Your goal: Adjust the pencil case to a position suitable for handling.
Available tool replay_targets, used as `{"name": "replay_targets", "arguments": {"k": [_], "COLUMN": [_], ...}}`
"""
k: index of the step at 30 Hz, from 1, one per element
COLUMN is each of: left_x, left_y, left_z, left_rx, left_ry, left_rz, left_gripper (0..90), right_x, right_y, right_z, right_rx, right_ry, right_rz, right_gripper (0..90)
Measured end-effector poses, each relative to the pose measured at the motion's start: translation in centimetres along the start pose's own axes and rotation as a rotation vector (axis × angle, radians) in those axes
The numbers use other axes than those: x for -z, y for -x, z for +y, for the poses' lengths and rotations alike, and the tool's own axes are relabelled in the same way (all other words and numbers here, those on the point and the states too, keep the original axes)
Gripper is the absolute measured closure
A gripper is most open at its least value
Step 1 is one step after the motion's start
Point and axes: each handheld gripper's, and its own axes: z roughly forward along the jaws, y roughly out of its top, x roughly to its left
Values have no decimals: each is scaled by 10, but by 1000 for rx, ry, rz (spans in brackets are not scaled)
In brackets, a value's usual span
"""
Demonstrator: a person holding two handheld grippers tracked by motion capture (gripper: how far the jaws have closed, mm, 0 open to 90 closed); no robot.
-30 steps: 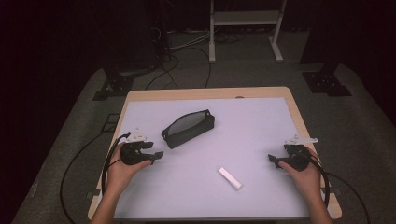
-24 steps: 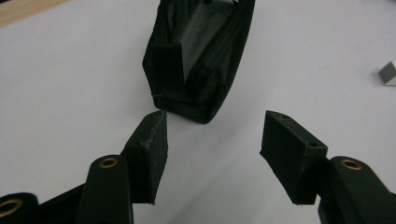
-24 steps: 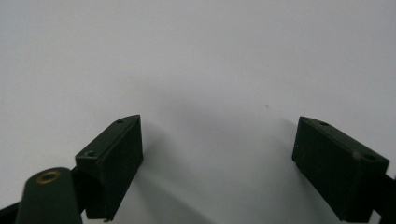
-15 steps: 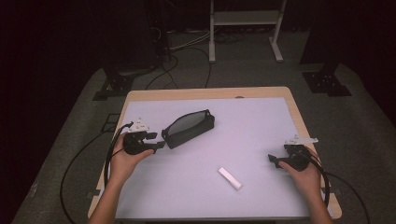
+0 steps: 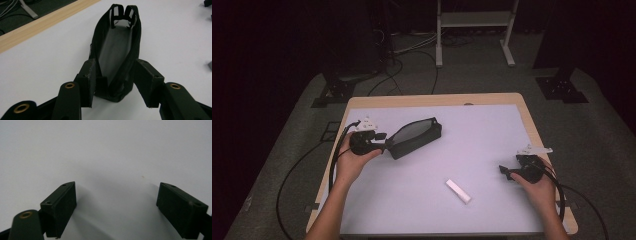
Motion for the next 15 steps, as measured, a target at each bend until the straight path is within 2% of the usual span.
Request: {"name": "replay_targets", "arguments": {"k": [15], "left_x": [-24], "left_y": [-8], "left_z": [23], "left_rx": [-29], "left_ry": [30], "left_rz": [-9], "left_gripper": [595], "right_x": [0], "right_y": [0], "right_z": [0], "right_rx": [-1], "right_ry": [-1], "right_rz": [0], "right_gripper": [152]}}
